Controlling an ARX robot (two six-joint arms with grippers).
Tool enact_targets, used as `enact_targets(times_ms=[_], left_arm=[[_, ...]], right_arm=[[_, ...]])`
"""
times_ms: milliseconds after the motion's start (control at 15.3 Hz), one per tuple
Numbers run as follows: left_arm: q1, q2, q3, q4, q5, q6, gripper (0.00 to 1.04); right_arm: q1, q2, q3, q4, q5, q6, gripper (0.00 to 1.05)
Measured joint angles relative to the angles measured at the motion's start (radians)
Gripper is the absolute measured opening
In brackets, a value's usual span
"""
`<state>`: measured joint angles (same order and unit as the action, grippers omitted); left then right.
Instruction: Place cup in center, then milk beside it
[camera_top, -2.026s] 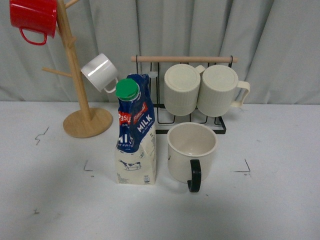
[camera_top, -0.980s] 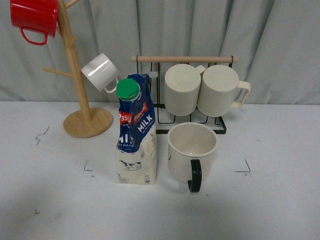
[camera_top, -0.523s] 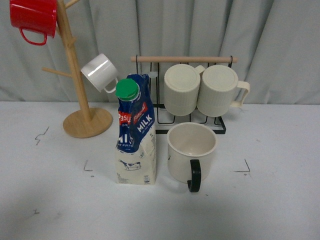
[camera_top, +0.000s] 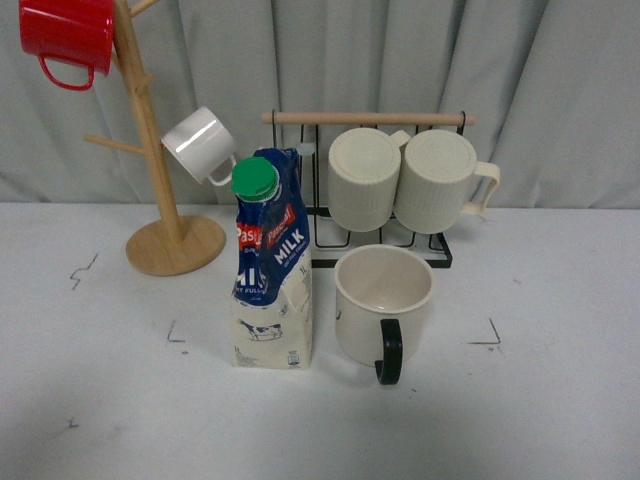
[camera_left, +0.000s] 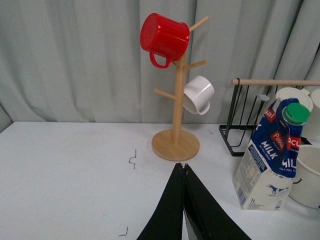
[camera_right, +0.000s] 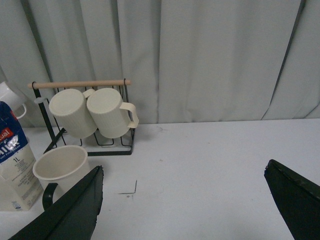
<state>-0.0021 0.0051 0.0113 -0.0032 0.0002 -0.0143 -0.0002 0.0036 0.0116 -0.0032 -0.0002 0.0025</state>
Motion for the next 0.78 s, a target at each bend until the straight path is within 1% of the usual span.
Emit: enact_targets(times_ms=[392,458,784], left_arm=[[0.0,0.0,0.0,0.0,0.0,0.0,0.02],[0.0,0.0,0.0,0.0,0.0,0.0,0.1],[0.0,0.0,0.0,0.0,0.0,0.0,0.73]], right_arm=[[0.0,0.0,0.0,0.0,0.0,0.0,0.98],[0.0,0.0,0.0,0.0,0.0,0.0,0.98],[0.0,0.0,0.0,0.0,0.0,0.0,0.98]])
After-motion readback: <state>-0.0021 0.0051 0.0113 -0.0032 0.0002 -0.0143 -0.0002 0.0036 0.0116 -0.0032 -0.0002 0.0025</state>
